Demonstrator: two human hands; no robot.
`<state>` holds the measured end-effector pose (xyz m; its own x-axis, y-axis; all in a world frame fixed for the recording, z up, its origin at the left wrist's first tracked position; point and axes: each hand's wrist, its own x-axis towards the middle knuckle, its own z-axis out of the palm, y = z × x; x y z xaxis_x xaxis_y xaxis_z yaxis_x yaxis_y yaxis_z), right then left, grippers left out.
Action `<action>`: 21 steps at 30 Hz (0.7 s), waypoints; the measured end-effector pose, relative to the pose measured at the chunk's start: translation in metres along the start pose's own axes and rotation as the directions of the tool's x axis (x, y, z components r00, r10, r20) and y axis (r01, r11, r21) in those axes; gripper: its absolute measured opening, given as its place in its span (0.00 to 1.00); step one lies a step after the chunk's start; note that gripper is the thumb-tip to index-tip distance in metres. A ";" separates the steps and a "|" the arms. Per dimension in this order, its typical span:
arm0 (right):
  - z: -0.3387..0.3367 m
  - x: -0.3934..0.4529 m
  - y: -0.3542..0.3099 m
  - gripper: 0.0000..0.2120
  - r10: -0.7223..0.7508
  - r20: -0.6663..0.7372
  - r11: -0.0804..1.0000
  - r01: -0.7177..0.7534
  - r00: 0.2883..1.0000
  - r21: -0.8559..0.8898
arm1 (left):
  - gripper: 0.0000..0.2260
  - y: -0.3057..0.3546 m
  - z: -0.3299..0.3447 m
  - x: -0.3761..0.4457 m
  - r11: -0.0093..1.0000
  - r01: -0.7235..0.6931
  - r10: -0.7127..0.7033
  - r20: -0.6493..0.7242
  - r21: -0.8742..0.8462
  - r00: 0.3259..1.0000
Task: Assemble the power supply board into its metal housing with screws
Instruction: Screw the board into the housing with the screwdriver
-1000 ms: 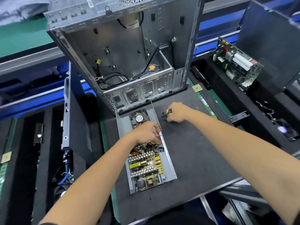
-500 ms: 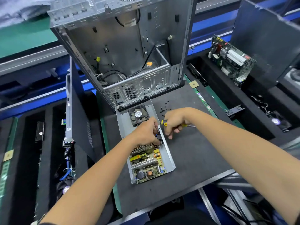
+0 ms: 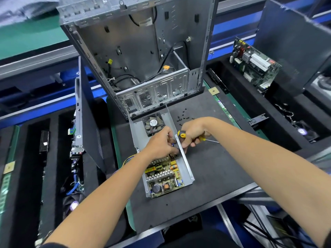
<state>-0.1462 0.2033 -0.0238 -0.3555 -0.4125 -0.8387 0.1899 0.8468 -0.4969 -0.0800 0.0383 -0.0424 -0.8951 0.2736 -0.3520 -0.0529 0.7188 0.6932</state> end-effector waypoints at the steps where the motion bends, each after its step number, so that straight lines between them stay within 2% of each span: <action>1: 0.000 0.001 0.000 0.07 0.003 -0.006 1.000 -0.003 1.000 0.008 | 0.23 0.001 0.000 -0.001 0.999 -0.020 0.020 -0.004 0.048 1.000; 3: 0.001 0.002 0.000 0.06 0.007 -0.019 1.000 -0.007 1.000 0.014 | 0.21 0.003 -0.002 -0.002 0.987 -0.066 0.067 -0.003 0.143 0.998; 6: 0.003 0.003 0.001 0.05 0.019 -0.027 1.000 -0.018 0.999 0.024 | 0.24 0.004 -0.005 -0.003 0.974 -0.108 0.103 0.035 0.199 0.994; 8: 0.003 0.002 0.002 0.04 0.025 -0.029 0.999 -0.024 0.999 0.046 | 0.25 0.004 -0.003 -0.004 0.973 -0.119 0.112 0.048 0.197 0.993; 16: 0.004 0.000 0.007 0.07 0.015 -0.023 0.995 -0.013 1.000 0.102 | 0.22 -0.004 0.006 -0.008 0.973 -0.151 0.168 -0.092 0.175 0.981; 21: 0.005 -0.001 0.007 0.03 -0.008 -0.035 0.993 0.013 0.999 0.120 | 0.22 -0.007 0.009 -0.011 0.961 -0.183 0.206 -0.095 0.205 0.974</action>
<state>-0.1398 0.2085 -0.0275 -0.3892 -0.4074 -0.8261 0.2942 0.7949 -0.5306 -0.0660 0.0365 -0.0491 -0.9248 0.3538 -0.1402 0.2040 0.7719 0.6021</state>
